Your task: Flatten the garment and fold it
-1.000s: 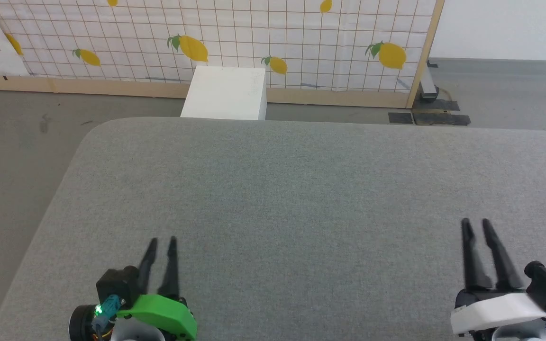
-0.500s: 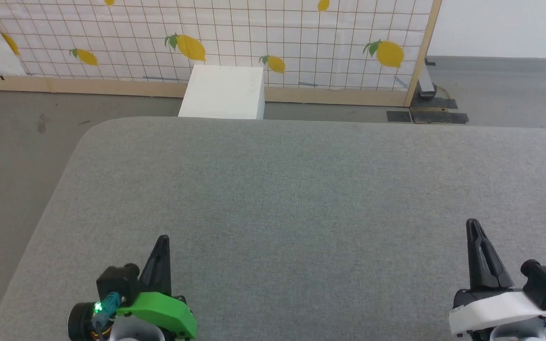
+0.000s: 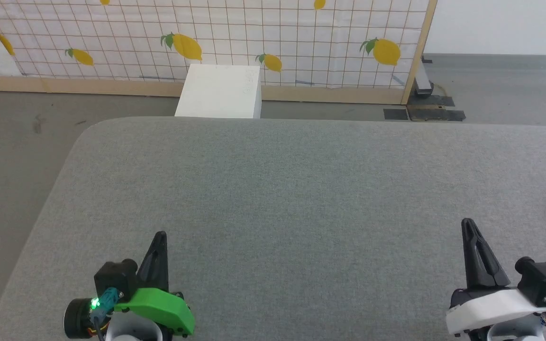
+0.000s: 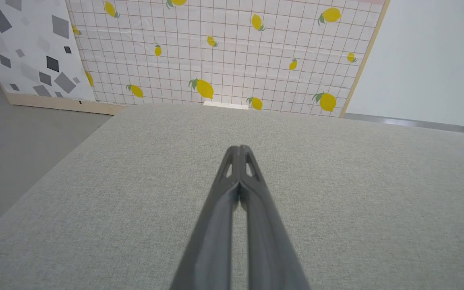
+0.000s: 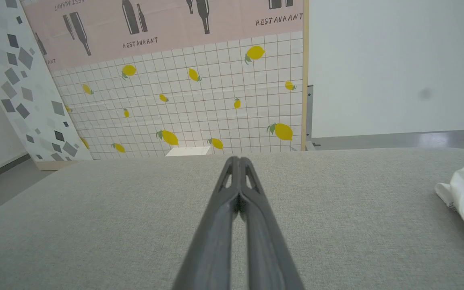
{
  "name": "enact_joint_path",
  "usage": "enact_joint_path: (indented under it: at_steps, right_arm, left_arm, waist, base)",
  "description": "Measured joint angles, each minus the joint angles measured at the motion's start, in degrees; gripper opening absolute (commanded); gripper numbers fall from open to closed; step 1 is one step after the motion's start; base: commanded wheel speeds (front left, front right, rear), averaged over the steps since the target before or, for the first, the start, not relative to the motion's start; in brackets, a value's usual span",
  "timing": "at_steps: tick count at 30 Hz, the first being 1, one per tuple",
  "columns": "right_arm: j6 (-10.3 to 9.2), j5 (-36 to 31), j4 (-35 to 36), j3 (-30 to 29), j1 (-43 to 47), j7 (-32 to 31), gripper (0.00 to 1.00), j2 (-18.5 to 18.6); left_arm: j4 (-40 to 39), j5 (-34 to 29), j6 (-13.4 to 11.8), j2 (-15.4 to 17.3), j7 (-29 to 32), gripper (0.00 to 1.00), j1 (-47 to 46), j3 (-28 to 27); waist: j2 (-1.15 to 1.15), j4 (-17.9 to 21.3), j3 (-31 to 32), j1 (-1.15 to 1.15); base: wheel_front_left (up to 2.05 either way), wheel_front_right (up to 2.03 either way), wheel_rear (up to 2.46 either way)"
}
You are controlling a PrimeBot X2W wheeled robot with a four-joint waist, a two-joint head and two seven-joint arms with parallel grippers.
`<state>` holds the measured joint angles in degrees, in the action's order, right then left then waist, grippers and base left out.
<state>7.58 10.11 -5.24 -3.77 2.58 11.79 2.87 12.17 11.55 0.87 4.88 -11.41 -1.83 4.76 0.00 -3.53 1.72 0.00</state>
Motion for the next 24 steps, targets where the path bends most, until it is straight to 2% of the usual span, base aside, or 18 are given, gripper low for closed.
enact_joint_path:
  at_steps: [24]
  right_arm:
    - [0.00, -2.37, 1.07, 0.83, -0.19, -2.80, 0.00, 0.00]
  left_arm:
    - [-2.82, -2.94, 0.00, -0.63, 2.56, 0.00, 0.06, -0.98]
  waist:
    - [0.00, 0.84, -0.41, 0.00]
  base:
    - [0.00, 0.00, 0.00]
